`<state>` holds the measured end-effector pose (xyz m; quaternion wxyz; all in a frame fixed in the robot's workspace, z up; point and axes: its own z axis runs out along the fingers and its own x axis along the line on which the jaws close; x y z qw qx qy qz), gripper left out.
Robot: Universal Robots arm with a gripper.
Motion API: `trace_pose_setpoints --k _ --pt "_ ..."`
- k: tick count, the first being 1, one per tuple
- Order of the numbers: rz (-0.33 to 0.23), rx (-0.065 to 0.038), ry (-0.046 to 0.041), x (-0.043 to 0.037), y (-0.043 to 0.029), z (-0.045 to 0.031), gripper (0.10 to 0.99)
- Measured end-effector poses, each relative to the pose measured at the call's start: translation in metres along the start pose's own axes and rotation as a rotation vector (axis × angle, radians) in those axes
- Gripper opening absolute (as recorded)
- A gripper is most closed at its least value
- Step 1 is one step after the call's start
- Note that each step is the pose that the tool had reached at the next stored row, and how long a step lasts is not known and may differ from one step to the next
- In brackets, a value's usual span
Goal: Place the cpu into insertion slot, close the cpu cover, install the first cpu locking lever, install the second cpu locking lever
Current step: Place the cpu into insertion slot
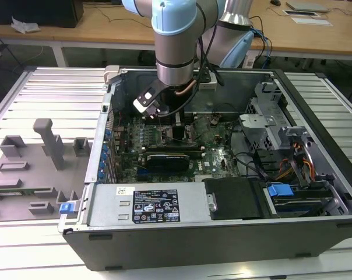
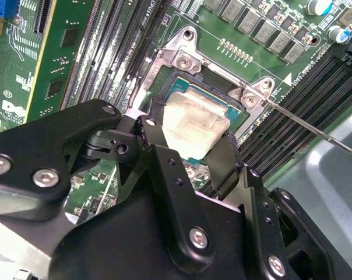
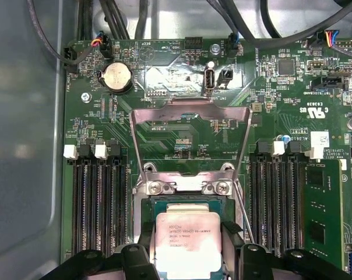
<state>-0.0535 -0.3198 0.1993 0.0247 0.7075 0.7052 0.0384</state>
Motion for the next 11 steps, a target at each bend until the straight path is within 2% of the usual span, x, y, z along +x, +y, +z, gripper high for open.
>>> trace_pose_setpoints --k 2,3,6,11 --pt "0.0 0.0 -0.0001 0.0 0.0 0.0 0.553" --pt "0.0 0.0 -0.0001 0.0 0.0 0.0 0.616" --pt "0.0 0.0 0.0 0.0 0.0001 -0.0007 0.616" --pt "0.0 0.0 0.0 0.0001 0.0006 -0.007 0.616"
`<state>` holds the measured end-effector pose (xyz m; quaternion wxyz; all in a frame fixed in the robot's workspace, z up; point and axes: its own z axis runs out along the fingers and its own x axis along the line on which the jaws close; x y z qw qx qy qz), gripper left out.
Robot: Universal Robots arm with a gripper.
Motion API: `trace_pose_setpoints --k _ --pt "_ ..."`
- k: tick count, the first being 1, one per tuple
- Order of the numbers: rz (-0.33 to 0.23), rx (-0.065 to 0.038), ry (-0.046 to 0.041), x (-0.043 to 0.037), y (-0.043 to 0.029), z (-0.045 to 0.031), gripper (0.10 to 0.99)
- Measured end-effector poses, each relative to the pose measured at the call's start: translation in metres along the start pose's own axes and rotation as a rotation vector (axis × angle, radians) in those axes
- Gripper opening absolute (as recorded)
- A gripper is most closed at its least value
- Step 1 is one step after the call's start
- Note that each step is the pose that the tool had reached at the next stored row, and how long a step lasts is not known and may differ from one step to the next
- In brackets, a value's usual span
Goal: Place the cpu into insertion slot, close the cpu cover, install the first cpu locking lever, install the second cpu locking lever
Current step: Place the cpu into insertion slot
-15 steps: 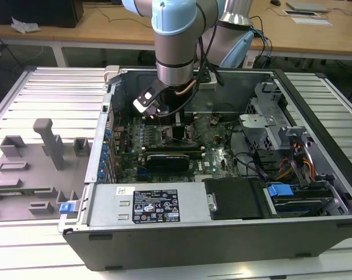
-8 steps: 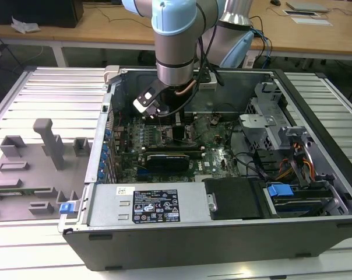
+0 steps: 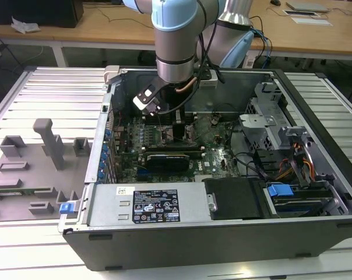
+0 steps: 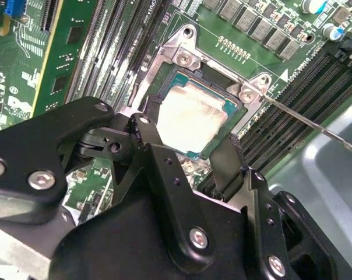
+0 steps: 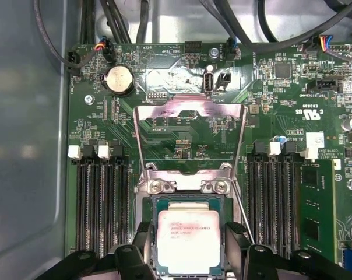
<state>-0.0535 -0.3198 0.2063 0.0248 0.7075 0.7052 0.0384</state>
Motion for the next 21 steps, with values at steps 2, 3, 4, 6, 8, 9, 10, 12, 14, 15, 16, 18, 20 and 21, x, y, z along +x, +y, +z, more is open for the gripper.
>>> trace_pose_setpoints --k 2,3,4,6,8,9,10,12,14,15,16,18,20,21 --pt "0.0 0.0 0.0002 0.0 0.0 0.0 0.616" --pt "0.0 0.0 0.0 0.0 0.0 -0.0001 0.616" --pt "0.0 0.0 0.0 0.0 0.0 -0.0002 0.616" --pt "0.0 0.0 0.0 0.0 0.0 -0.0003 0.616" --pt "0.0 0.0 0.0 0.0 0.0 -0.0004 0.471" --pt "0.0 0.0 -0.0001 0.0 0.0 -0.0004 0.412" --pt "0.0 0.0 -0.0001 0.0 0.0 -0.0004 0.412" --pt "0.0 0.0 0.0 0.0 0.0 -0.0005 0.29" --pt "0.0 0.0 -0.0001 0.0 0.0 -0.0006 0.169" --pt "0.0 0.0 -0.0001 0.0 0.0 -0.0007 0.11" --pt "0.0 0.0 0.0 0.0 0.0 -0.0007 0.106" --pt "0.0 0.0 -0.0001 0.0 0.0 -0.0008 0.106" --pt "0.0 0.0 -0.0001 0.0 -0.0002 -0.0009 0.106" --pt "0.0 0.0 -0.0003 0.0 -0.0006 -0.001 0.106"
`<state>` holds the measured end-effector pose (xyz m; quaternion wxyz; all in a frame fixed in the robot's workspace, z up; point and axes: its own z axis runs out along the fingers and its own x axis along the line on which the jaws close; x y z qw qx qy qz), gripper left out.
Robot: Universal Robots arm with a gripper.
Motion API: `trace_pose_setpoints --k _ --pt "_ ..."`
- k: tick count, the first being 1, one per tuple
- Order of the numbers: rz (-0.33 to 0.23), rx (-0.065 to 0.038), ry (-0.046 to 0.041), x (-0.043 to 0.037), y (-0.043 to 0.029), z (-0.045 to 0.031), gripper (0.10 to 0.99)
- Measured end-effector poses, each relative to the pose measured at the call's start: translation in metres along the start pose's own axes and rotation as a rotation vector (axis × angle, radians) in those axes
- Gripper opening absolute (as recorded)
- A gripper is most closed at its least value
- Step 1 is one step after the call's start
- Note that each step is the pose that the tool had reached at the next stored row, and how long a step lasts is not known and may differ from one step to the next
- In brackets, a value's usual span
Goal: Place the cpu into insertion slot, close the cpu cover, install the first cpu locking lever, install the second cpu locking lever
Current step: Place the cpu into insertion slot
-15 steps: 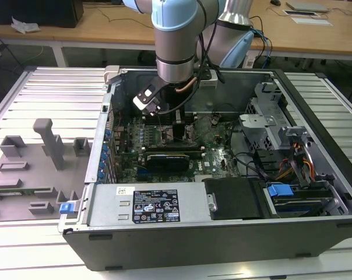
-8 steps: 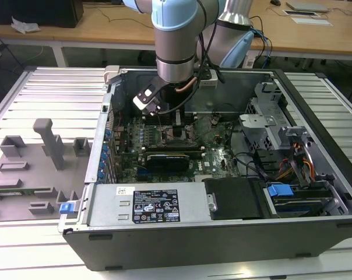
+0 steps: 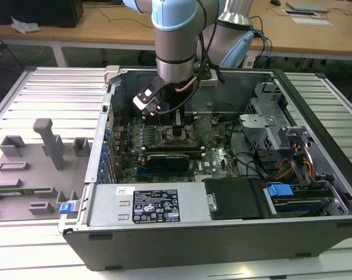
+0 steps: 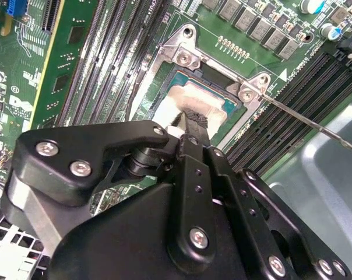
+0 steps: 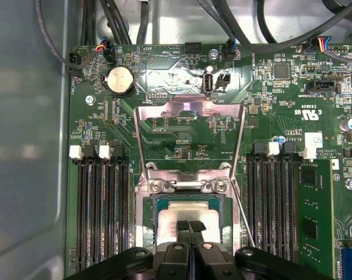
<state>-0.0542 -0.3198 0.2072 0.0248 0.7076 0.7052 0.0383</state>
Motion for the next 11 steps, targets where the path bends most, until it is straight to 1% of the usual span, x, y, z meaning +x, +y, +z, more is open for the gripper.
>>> trace_pose_setpoints --k 6,11 --pt "0.0 0.0 -0.0003 -0.0002 -0.0011 0.0027 0.106" --pt "0.0 0.0 0.0001 -0.0001 -0.001 0.0031 0.106"
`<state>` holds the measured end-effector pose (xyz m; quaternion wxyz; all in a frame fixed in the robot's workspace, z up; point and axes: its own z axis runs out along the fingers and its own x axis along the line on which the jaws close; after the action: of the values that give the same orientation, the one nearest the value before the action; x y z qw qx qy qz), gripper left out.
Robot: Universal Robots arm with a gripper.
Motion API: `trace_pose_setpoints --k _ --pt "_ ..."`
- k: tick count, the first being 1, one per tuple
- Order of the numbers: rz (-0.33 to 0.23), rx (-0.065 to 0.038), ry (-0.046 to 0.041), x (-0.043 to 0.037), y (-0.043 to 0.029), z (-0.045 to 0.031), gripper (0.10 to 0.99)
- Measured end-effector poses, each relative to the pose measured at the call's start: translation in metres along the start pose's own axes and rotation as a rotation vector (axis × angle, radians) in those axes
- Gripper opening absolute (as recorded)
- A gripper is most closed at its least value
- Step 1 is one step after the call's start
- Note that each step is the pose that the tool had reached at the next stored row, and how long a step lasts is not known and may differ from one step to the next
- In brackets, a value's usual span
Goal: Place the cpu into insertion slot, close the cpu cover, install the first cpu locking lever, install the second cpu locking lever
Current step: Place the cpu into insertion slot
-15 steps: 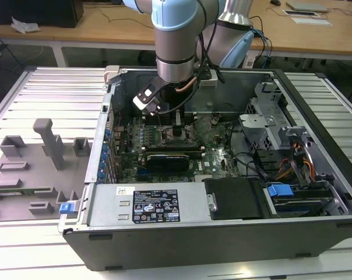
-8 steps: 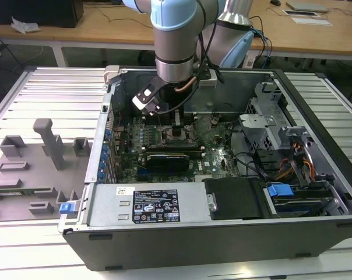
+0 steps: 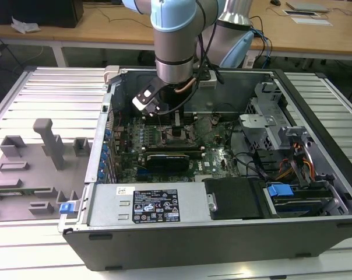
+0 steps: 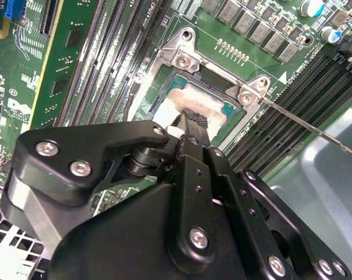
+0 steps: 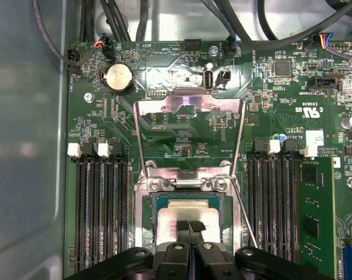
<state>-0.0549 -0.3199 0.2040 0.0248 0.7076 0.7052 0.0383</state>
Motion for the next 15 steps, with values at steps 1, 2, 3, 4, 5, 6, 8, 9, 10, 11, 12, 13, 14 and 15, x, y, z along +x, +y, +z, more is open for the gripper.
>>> trace_pose_setpoints --k 1,2,3,4,5,6,8,9,10,11,12,13,14,15 --pt "0.0 0.0 0.0 0.0 0.0003 0.0 0.106" --pt "0.0 0.0 0.0 0.0 0.0004 0.0001 0.106" --pt "0.0 0.0 0.0 0.0001 0.0004 -0.0001 0.106" --pt "0.0 -0.001 0.0008 0.0002 0.0006 -0.0007 0.106" --pt "0.0 -0.001 0.0014 0.0003 0.0008 -0.0018 0.106" --pt "0.0 0.0 0.0005 0.0002 0.0008 -0.0033 0.106" --pt "0.0 0.0 -0.0024 0.0002 0.0011 -0.0072 0.106" --pt "-0.001 0.0 -0.0049 0.0002 0.0012 -0.0092 0.106" --pt "-0.001 0.0 -0.0096 0.0003 0.0016 -0.0128 0.106" --pt "-0.001 0.0 -0.0131 0.0003 0.0018 -0.0156 0.106" --pt "-0.001 0.0 -0.0172 0.0004 0.002 -0.0185 0.106" --pt "-0.002 0.0 -0.0239 0.0004 0.0024 -0.0219 0.106" --pt "-0.002 0.0 -0.0301 0.0005 0.0026 -0.0248 0.106" --pt "-0.002 0.0 -0.0379 0.0006 0.0031 -0.0294 0.106"
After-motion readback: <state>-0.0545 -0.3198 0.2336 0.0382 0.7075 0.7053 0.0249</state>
